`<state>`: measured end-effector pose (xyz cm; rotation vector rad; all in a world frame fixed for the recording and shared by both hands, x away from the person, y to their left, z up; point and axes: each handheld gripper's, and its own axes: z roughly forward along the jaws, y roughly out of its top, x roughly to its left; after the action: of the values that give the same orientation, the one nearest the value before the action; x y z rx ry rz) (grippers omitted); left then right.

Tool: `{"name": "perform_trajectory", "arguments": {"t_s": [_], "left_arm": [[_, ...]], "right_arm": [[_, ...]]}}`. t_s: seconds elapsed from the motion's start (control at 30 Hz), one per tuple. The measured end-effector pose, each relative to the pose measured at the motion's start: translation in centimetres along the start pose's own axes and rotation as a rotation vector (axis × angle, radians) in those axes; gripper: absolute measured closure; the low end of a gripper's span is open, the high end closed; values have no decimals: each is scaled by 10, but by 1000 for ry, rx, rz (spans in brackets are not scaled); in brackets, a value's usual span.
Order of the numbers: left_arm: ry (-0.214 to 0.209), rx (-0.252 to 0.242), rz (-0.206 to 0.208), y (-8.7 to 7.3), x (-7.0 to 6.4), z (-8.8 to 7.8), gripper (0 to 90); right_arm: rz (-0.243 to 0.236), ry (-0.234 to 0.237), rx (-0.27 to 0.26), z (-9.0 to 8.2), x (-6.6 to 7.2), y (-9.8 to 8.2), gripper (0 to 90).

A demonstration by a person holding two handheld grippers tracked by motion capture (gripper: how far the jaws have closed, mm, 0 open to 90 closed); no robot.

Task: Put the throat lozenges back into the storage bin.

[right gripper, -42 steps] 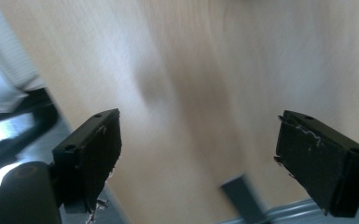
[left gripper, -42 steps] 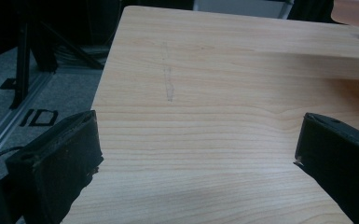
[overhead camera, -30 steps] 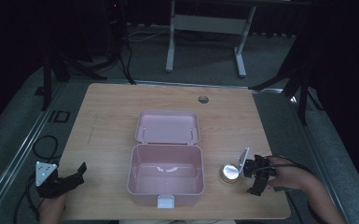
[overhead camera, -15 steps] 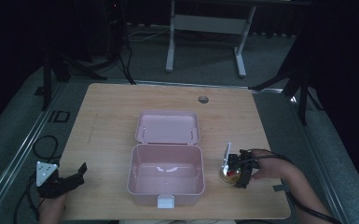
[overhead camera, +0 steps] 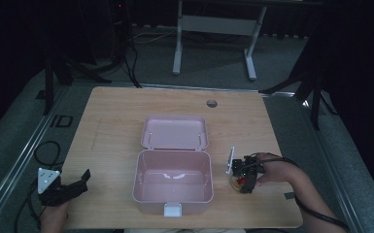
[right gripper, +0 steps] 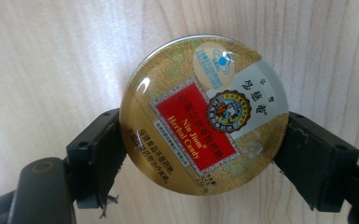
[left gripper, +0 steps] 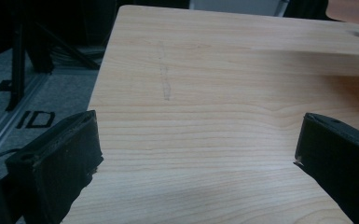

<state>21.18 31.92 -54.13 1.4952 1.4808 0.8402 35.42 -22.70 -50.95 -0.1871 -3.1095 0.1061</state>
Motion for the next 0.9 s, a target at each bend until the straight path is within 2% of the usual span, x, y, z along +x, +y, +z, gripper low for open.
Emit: {"name": "perform_trajectory", "arguments": {"t_s": [0.17, 0.37, 0.63, 0.73, 0.83, 0.9], "left_arm": [[-1, 0, 1, 0, 0, 0, 7], [7, -3, 0, 0, 0, 0, 7], [3, 1, 0, 0, 0, 0, 7], [3, 0, -1, 1, 0, 0, 7], [4, 0, -3, 0, 0, 0, 7], [4, -1, -3, 1, 0, 0, 7]], "right_arm": [[4, 22, -10, -17, 5, -4, 199], [3, 25, -20, -40, 16, -8, 200], [1, 5, -27, -75, 35, -6, 200], [0, -3, -50, -88, 41, -5, 200], [0, -22, -58, -98, 46, -1, 200], [1, -17, -63, -102, 47, 2, 200]]}}
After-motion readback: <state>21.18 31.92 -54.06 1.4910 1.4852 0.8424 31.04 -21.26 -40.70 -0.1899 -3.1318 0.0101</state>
